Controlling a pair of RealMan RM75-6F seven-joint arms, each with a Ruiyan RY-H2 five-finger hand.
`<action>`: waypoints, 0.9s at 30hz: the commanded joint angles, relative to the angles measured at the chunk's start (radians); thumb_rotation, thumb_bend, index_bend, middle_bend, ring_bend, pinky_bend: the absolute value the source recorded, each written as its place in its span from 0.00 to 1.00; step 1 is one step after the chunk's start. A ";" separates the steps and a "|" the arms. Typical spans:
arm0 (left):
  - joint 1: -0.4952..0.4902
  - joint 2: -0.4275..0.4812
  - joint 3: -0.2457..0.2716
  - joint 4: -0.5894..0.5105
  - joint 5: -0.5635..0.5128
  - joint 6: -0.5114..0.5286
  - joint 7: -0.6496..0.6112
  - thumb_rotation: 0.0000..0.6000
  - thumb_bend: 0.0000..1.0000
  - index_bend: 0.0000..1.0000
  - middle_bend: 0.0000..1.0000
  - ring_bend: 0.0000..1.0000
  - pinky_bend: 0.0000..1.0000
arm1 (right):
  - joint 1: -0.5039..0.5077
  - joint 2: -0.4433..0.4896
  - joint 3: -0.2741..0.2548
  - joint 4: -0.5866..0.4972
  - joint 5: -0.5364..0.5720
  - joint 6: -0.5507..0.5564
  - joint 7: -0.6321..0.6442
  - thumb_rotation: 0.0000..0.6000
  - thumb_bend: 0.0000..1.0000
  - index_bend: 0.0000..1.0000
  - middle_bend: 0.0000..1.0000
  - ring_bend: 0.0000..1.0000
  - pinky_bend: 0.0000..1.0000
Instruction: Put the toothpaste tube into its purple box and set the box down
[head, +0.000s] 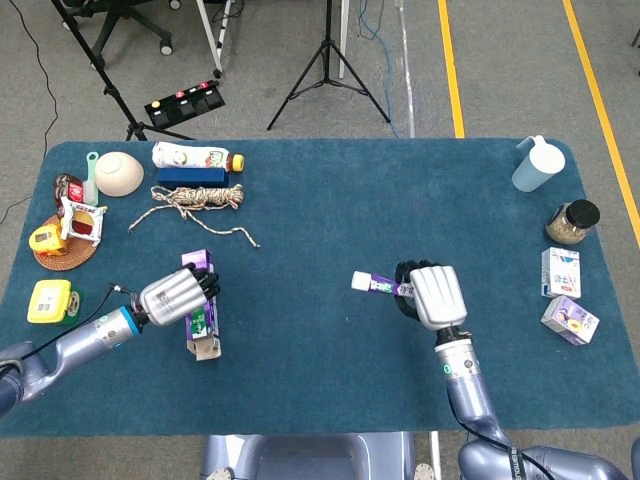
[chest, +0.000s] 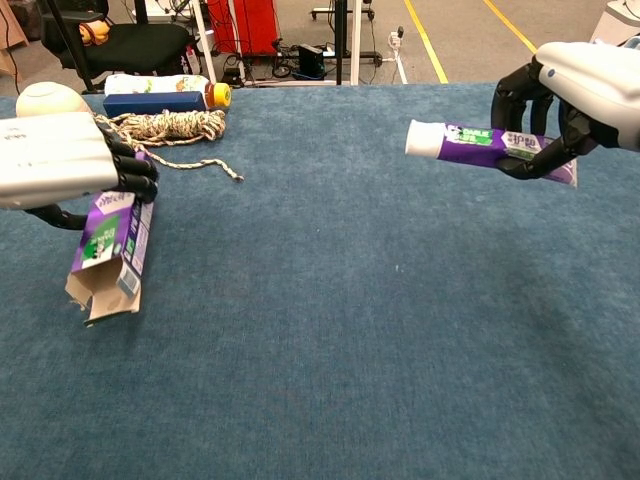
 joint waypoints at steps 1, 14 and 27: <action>0.050 0.145 -0.079 -0.290 -0.158 -0.093 0.175 1.00 0.31 0.59 0.46 0.42 0.69 | 0.003 -0.002 -0.004 -0.008 -0.012 0.005 -0.008 1.00 0.48 0.58 0.59 0.55 0.59; 0.037 0.333 -0.253 -0.779 -0.619 -0.278 0.614 1.00 0.31 0.63 0.52 0.49 0.70 | 0.008 0.011 -0.039 -0.088 -0.123 0.018 -0.034 1.00 0.51 0.60 0.62 0.57 0.62; -0.030 0.267 -0.317 -0.855 -0.798 -0.292 0.675 1.00 0.32 0.64 0.54 0.51 0.72 | 0.058 -0.038 -0.013 -0.129 -0.133 -0.005 -0.169 1.00 0.52 0.60 0.62 0.57 0.63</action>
